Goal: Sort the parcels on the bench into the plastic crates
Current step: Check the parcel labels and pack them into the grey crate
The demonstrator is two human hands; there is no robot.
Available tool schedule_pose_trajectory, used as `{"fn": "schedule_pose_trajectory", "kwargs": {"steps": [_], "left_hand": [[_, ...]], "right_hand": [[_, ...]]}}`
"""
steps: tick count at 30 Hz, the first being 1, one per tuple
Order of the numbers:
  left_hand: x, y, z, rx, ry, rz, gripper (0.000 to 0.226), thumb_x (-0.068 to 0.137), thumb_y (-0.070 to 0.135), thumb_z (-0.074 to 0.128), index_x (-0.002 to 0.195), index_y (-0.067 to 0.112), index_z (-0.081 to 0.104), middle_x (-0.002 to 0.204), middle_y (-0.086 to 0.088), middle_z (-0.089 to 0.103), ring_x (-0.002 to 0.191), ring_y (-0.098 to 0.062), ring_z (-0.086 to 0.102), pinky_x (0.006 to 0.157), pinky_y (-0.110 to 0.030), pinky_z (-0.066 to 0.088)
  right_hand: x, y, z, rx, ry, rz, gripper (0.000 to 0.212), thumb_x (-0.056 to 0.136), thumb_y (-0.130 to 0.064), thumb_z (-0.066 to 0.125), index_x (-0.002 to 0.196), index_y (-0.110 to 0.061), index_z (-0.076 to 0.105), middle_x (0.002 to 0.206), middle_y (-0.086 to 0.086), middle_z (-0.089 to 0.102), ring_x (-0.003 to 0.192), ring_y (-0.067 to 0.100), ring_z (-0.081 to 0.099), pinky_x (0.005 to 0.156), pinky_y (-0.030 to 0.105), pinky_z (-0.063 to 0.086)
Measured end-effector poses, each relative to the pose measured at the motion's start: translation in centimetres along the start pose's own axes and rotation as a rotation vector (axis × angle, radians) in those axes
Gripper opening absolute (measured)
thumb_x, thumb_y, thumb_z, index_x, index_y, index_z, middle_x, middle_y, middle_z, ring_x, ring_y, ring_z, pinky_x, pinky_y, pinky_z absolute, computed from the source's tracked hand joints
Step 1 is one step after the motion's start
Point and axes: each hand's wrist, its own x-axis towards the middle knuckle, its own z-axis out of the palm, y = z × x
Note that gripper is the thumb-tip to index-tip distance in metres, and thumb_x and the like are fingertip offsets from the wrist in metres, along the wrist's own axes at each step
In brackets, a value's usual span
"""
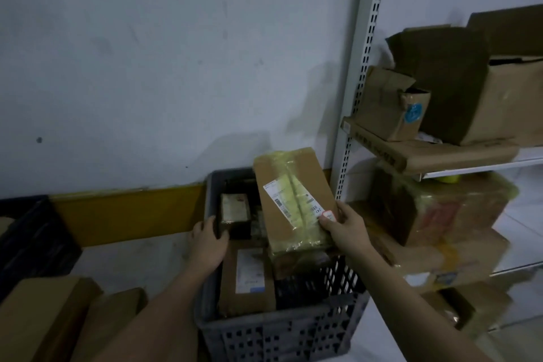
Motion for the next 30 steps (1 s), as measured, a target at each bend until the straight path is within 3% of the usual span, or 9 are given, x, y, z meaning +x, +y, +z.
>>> {"fn": "schedule_pose_trajectory", "kwargs": {"steps": [3, 6, 11, 18, 23, 26, 30], "left_hand": [[-1.1, -1.0, 0.8, 0.02, -0.098, -0.005, 0.068, 0.101, 0.022, 0.052, 0.158, 0.023, 0.015, 0.163, -0.014, 0.009, 0.144, -0.035, 0.026, 0.11, -0.044, 0.035], [-1.1, -1.5, 0.9, 0.014, -0.109, 0.032, 0.07, 0.099, 0.008, 0.049, 0.158, 0.023, 0.013, 0.163, -0.016, 0.006, 0.145, -0.034, 0.026, 0.108, -0.042, 0.038], [-0.1, -3.0, 1.4, 0.009, -0.127, 0.047, 0.072, 0.097, 0.002, 0.049, 0.158, 0.025, 0.017, 0.162, -0.017, 0.01, 0.142, -0.035, 0.032, 0.105, -0.047, 0.044], [1.0, -4.1, 2.1, 0.041, -0.119, 0.071, 0.069, 0.095, 0.005, 0.049, 0.155, 0.031, 0.025, 0.16, -0.015, 0.016, 0.135, -0.036, 0.04, 0.099, -0.045, 0.049], [1.4, -4.4, 2.5, 0.052, -0.109, 0.079, 0.066, 0.097, 0.007, 0.051, 0.153, 0.03, 0.027, 0.161, -0.015, 0.02, 0.135, -0.037, 0.037, 0.085, -0.039, 0.048], [1.2, -4.2, 2.5, 0.063, -0.112, 0.068, 0.065, 0.098, 0.006, 0.05, 0.154, 0.029, 0.026, 0.162, -0.015, 0.012, 0.138, -0.038, 0.034, 0.088, -0.04, 0.047], [0.7, -3.7, 2.3, 0.07, -0.102, 0.064, 0.065, 0.097, 0.005, 0.049, 0.155, 0.025, 0.026, 0.16, -0.017, 0.011, 0.136, -0.038, 0.037, 0.102, -0.044, 0.046]], "right_hand": [[-1.1, 0.5, 0.1, -0.066, 0.011, -0.01, 0.057, 0.095, -0.02, 0.064, 0.148, -0.015, 0.043, 0.135, 0.005, 0.057, 0.1, 0.016, 0.055, 0.084, 0.031, 0.048], [-2.0, 0.9, 0.6, -0.151, 0.031, 0.016, 0.06, 0.093, -0.026, 0.065, 0.148, -0.019, 0.043, 0.134, 0.005, 0.06, 0.103, 0.02, 0.06, 0.087, 0.035, 0.052], [-3.0, 1.3, 0.9, -0.302, 0.028, 0.112, 0.063, 0.093, -0.034, 0.063, 0.15, -0.02, 0.039, 0.141, 0.011, 0.053, 0.118, 0.032, 0.056, 0.095, 0.042, 0.05], [-3.9, -0.1, 2.3, -0.543, 0.074, 0.038, 0.057, 0.096, -0.031, 0.057, 0.149, -0.019, 0.038, 0.137, 0.015, 0.055, 0.121, 0.038, 0.053, 0.1, 0.048, 0.048], [-5.4, -1.0, 4.4, -0.747, 0.066, -0.104, 0.048, 0.1, -0.025, 0.05, 0.145, -0.013, 0.037, 0.119, 0.012, 0.063, 0.103, 0.034, 0.06, 0.074, 0.037, 0.044], [-5.3, -0.1, 5.4, -0.739, 0.068, -0.087, 0.043, 0.099, -0.023, 0.049, 0.14, -0.012, 0.038, 0.108, 0.009, 0.062, 0.092, 0.031, 0.06, 0.078, 0.041, 0.051], [-3.7, 1.4, 3.1, -0.496, 0.014, 0.116, 0.059, 0.094, -0.032, 0.06, 0.147, -0.015, 0.04, 0.137, 0.012, 0.055, 0.115, 0.033, 0.058, 0.086, 0.042, 0.053]]}}
